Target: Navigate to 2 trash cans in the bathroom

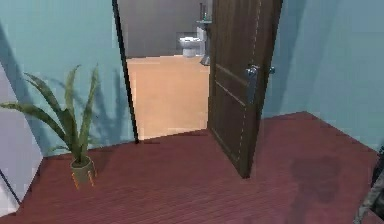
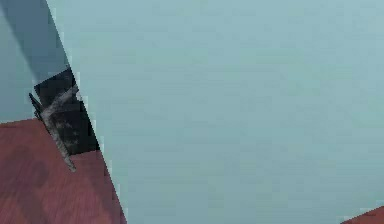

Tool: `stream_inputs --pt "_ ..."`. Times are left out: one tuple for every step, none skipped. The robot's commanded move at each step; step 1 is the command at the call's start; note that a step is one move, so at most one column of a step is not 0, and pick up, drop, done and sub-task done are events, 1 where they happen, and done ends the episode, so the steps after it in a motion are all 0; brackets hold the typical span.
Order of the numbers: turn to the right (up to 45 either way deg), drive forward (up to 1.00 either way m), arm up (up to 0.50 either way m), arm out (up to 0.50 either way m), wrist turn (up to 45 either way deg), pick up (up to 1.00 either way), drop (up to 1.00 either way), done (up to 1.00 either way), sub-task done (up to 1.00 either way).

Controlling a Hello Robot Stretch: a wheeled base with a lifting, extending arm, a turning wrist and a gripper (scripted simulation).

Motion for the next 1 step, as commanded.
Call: stream_inputs --pt "-3.0 0.00 0.00 0.00 0.0 0.00 0.00 0.00 0.00"
